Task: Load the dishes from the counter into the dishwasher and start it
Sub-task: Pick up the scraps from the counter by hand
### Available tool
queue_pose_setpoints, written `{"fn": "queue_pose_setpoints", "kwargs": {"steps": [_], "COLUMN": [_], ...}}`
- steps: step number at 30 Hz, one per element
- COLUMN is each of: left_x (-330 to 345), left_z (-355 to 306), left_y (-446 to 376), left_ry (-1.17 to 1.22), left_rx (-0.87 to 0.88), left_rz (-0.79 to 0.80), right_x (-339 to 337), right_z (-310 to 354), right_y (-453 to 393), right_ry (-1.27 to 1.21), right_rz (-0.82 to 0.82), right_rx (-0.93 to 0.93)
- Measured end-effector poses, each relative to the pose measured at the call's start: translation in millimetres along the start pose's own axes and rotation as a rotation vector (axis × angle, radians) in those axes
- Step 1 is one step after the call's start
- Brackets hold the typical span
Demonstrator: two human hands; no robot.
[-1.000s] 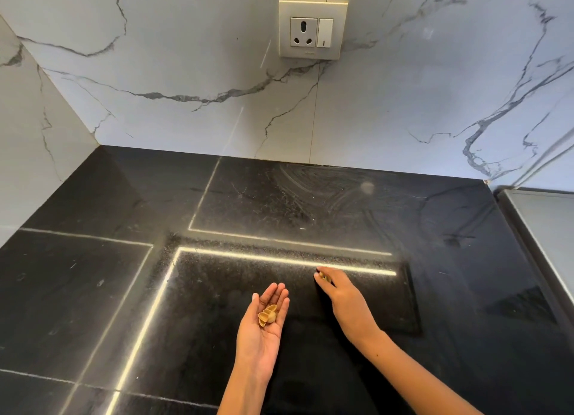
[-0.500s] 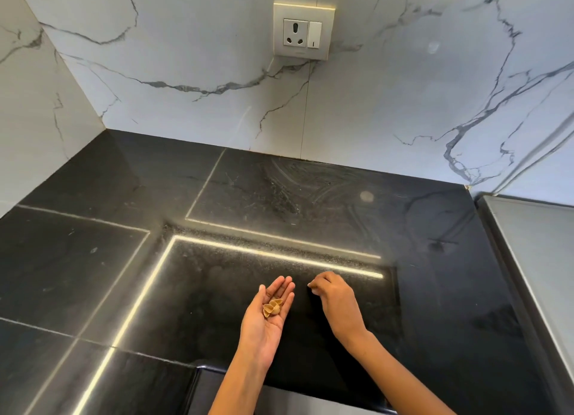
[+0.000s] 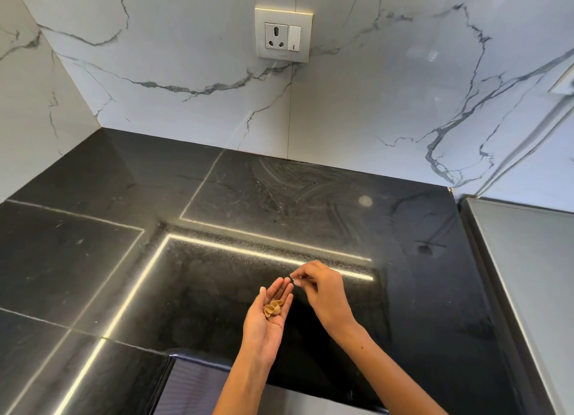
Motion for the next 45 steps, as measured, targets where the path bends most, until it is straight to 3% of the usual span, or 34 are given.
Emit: {"fn": "queue_pose_setpoints", "kwargs": {"steps": [7, 13, 20, 25, 29, 31, 38, 45], "left_x": [7, 11, 10, 3, -9, -24, -89, -193], "left_z": [7, 9, 7, 6, 8, 11, 21, 71], "left_y": [1, 2, 7, 14, 29, 42, 121, 190], "left_ry": [-0.012, -0.044, -0.023, -0.023, 0.097, 0.172, 0.379, 0.682], "left_rx": [-0.009, -0.049, -0.041, -0.032, -0.034, -0.01, 0.1, 0.266], "left_rz": [0.014, 0.052, 0.053, 0.034, 0.002, -0.03, -0.147, -0.39], "right_x": [6, 19, 7, 21, 13, 22, 113, 180], "right_z": [29, 33, 47, 59, 61, 60, 65, 68], "right_y": [15, 33, 28, 40, 52, 63, 130, 233], "right_ry": [-0.081, -0.005, 0.012, 0.104, -0.115, -0.234, -0.407, -0.609], "right_rz": [0.16, 0.244, 0.163, 0.214, 0.027, 0.012, 0.239, 0.574], "right_rx": [-0.046, -0.109, -0.162, -0.219, -0.181, -0.126, -0.145, 0.241]}}
Point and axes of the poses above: each hand's wrist, its own y-axis away from the middle knuckle, its own x-axis out of the palm, z = x × y, the point moved 7 cm from there along -y, towards the middle knuckle, and after that the axes turned 15 degrees about -y, right-handed, at the moved point
